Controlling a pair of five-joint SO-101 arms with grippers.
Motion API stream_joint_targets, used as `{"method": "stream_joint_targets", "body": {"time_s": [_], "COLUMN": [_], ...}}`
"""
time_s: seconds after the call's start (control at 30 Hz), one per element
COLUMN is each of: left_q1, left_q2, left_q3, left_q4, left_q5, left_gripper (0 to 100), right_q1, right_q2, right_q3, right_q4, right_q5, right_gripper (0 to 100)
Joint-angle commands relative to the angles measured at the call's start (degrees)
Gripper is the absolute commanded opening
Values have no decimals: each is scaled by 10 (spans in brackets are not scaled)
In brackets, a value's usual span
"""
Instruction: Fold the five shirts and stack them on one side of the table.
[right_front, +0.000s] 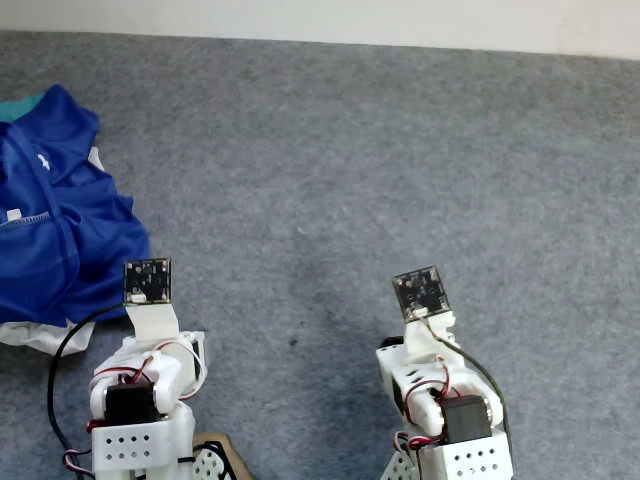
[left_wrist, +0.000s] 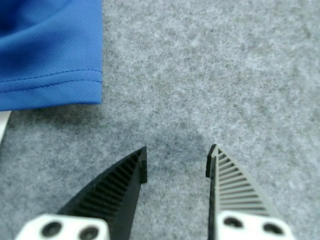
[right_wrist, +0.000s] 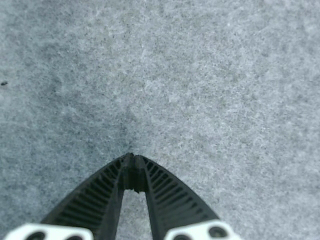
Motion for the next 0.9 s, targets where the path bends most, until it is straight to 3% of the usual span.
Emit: {"method": "stream_joint_targets", "body": {"time_s": [0.0, 0.2, 0.33, 0.57, 0.87], "left_q1": [1, 1, 1, 92, 98], "left_q2": [3, 3, 3, 3, 3], "left_q3": [6, 6, 6, 7, 7], "left_q4": [3, 3, 2, 2, 3], "left_q5": [-3, -3, -4, -4, -4], "left_gripper": [208, 208, 210, 209, 210], "right_q1": [-5, 36, 19, 25, 27], "right_q2": [-5, -5, -5, -5, -5], "right_q3": [80, 80, 80, 80, 80], "right_q4": [1, 1, 0, 0, 0], "right_q5": [-5, -4, -5, -5, -6], "right_gripper": [12, 12, 12, 12, 12]}}
